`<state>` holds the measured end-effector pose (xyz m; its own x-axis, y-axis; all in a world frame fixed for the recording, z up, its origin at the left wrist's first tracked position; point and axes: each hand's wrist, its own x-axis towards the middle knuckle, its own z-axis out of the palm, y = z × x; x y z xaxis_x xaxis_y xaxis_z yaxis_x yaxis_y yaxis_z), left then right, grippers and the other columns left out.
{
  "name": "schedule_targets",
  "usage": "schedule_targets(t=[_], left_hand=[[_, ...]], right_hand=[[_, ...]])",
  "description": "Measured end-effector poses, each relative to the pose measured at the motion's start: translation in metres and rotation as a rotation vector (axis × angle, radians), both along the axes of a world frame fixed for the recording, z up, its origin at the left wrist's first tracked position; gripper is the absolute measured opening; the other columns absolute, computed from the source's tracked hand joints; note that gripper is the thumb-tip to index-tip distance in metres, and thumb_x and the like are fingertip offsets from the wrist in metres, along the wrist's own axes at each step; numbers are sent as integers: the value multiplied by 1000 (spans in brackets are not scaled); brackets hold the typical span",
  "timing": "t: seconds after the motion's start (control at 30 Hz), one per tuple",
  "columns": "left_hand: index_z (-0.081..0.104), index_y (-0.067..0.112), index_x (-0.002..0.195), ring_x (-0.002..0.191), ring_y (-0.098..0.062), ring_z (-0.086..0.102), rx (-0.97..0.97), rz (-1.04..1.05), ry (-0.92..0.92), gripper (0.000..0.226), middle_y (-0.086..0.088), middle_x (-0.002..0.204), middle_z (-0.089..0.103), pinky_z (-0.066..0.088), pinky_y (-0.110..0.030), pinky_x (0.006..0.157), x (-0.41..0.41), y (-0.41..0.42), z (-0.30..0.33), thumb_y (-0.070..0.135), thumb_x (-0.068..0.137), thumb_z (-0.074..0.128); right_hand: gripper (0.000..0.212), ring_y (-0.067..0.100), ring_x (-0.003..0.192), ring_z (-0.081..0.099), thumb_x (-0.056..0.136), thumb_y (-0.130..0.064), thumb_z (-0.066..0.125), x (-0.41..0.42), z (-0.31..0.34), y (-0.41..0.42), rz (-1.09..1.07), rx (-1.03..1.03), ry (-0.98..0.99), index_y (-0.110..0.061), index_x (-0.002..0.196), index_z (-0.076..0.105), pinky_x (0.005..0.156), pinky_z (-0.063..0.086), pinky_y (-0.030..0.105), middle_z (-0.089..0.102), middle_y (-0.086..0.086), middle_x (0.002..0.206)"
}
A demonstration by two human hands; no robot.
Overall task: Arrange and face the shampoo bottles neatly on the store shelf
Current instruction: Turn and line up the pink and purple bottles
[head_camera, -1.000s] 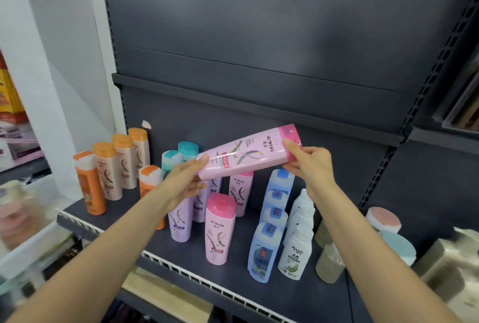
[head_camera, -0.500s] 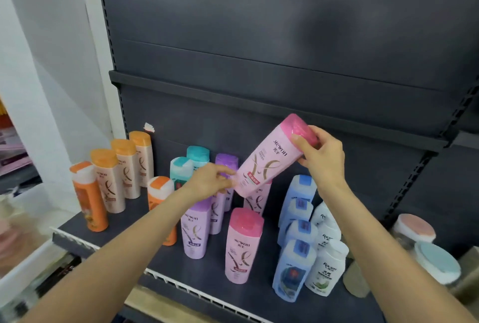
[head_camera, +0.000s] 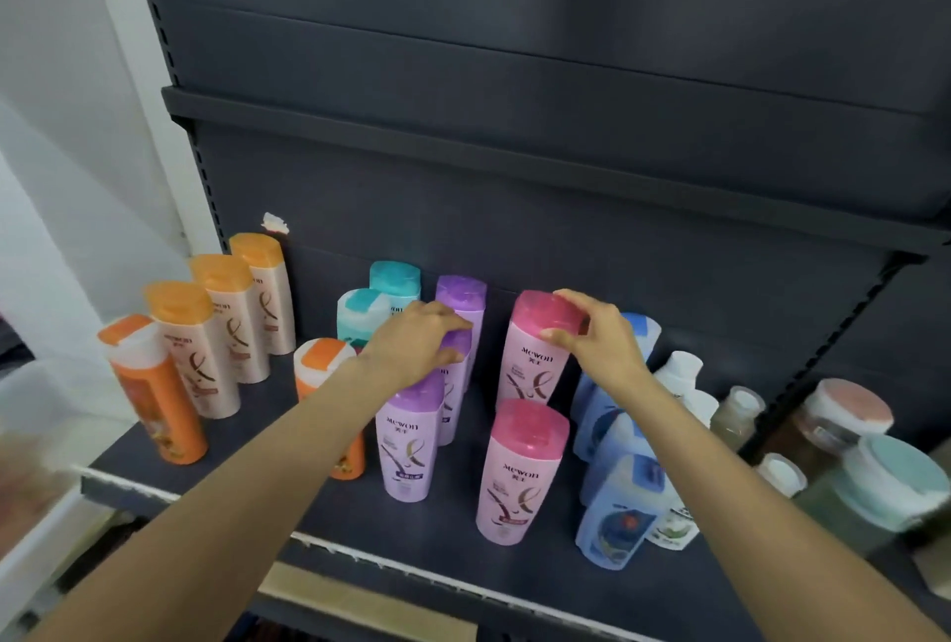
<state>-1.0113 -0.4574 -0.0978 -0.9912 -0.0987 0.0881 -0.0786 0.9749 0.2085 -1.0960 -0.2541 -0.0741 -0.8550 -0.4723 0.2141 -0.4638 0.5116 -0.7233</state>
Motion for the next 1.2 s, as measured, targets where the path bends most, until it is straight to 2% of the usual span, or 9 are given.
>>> schedule_targets(t=[0.13, 0.33, 0.57, 0.83, 0.9, 1.0, 1.07, 1.2], left_hand=[[45, 25, 138, 127, -22, 42, 28, -19, -7, 50, 0, 141, 44, 37, -35, 105, -1, -2, -8, 28, 90, 60], [45, 25, 138, 127, -21, 42, 40, -35, 36, 49, 1, 141, 44, 38, -35, 105, -1, -5, -12, 30, 91, 58], [46, 27, 137, 126, -19, 41, 70, -40, 67, 46, 3, 140, 45, 39, -33, 104, -3, -9, -17, 29, 93, 56], [51, 25, 133, 118, -20, 46, 13, -25, 91, 40, 1, 133, 51, 43, -35, 98, -4, -8, -14, 35, 95, 51], [55, 23, 129, 115, -22, 48, 27, -6, 101, 35, -2, 128, 54, 44, -36, 95, -8, -9, -10, 34, 96, 47], [58, 19, 125, 114, -24, 50, 63, 33, 128, 33, -5, 126, 56, 44, -36, 93, -17, -10, -4, 31, 97, 46], [57, 17, 126, 116, -24, 50, 107, 42, 135, 33, -5, 129, 54, 43, -35, 94, -26, -12, -1, 28, 97, 48], [47, 17, 136, 125, -24, 45, 149, 19, 95, 42, -6, 138, 48, 38, -33, 103, -50, -20, -2, 27, 95, 52]], right_hand=[[57, 8, 103, 54, 76, -12, 77, -6, -21, -4, 9, 52, -54, -11, 128, 57, 80, 32, 7, 62, 0, 117], [59, 18, 107, 58, 75, -13, 78, -11, -39, -10, 31, 162, -102, -13, 130, 56, 85, 39, 20, 62, 4, 123], [55, 13, 105, 56, 77, -9, 76, -6, -53, -9, 5, 85, -151, -12, 129, 56, 91, 41, 21, 63, 3, 119], [56, 12, 104, 52, 76, -16, 78, -13, -52, -8, 21, 131, -202, -17, 128, 56, 86, 38, 21, 58, -3, 114], [50, 13, 105, 53, 77, -20, 77, -18, -48, -8, 26, 63, -215, -18, 124, 59, 91, 43, 26, 58, -3, 112], [27, 16, 95, 61, 83, -15, 71, -30, -36, -10, -51, -89, -107, -12, 110, 66, 92, 49, 32, 66, 2, 105], [24, 17, 94, 62, 85, -13, 68, -42, -30, -13, -100, -35, 7, -10, 109, 67, 91, 49, 29, 67, 7, 107], [40, 25, 109, 56, 85, -18, 69, -65, -31, -26, -45, 252, 83, -10, 123, 60, 93, 39, 25, 58, 12, 118]])
